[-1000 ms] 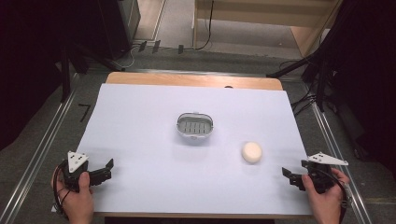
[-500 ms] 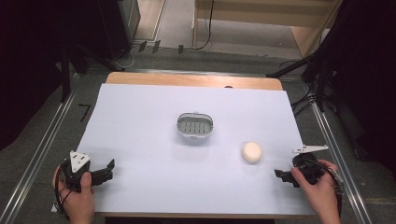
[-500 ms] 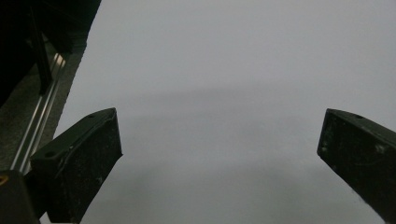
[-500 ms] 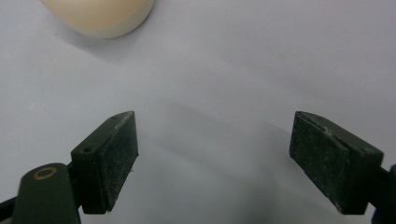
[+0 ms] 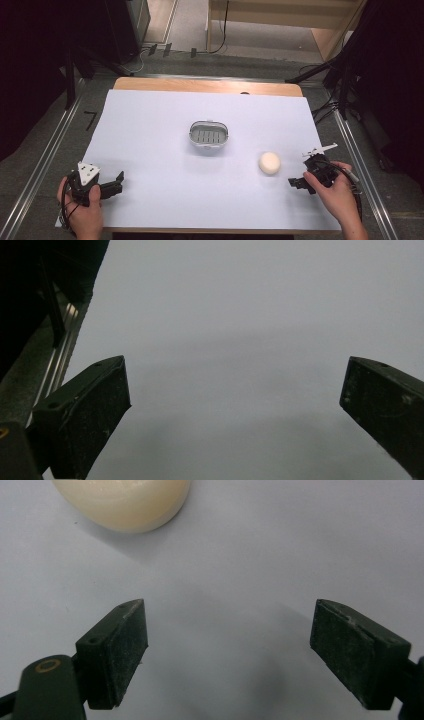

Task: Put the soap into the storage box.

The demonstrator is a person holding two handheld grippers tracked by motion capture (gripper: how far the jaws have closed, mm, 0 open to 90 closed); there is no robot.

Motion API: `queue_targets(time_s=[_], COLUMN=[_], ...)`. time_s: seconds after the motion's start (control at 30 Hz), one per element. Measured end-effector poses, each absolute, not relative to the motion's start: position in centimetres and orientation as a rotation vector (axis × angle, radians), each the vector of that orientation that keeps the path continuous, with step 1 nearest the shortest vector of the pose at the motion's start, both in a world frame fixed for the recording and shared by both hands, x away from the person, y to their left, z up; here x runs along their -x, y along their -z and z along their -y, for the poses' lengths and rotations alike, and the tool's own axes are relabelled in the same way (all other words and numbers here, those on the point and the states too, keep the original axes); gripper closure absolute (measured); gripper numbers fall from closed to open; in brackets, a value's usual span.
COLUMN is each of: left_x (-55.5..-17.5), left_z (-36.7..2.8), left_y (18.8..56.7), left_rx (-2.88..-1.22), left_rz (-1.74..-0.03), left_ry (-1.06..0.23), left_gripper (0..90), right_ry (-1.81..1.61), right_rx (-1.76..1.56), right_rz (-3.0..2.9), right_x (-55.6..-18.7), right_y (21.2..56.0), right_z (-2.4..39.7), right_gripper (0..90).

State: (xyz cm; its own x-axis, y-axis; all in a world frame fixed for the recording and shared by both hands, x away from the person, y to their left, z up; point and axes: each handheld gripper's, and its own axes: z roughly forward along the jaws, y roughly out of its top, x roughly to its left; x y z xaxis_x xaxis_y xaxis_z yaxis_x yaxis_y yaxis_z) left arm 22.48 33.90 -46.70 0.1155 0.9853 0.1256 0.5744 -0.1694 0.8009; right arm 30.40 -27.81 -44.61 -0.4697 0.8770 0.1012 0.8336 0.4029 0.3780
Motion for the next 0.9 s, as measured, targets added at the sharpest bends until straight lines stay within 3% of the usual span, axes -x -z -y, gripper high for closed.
queue_targets(time_s=[0.9], left_x=[-22.4], left_z=[-33.7], left_y=[46.7], left_rx=[-1.821], left_rz=[-1.504], left_ry=[-0.925], left_gripper=[0.1], right_ry=[-0.557], right_rx=[-1.447], right_rz=[-2.639], right_x=[-33.1], right_y=[44.3], right_z=[22.6], right_gripper=[15.6])
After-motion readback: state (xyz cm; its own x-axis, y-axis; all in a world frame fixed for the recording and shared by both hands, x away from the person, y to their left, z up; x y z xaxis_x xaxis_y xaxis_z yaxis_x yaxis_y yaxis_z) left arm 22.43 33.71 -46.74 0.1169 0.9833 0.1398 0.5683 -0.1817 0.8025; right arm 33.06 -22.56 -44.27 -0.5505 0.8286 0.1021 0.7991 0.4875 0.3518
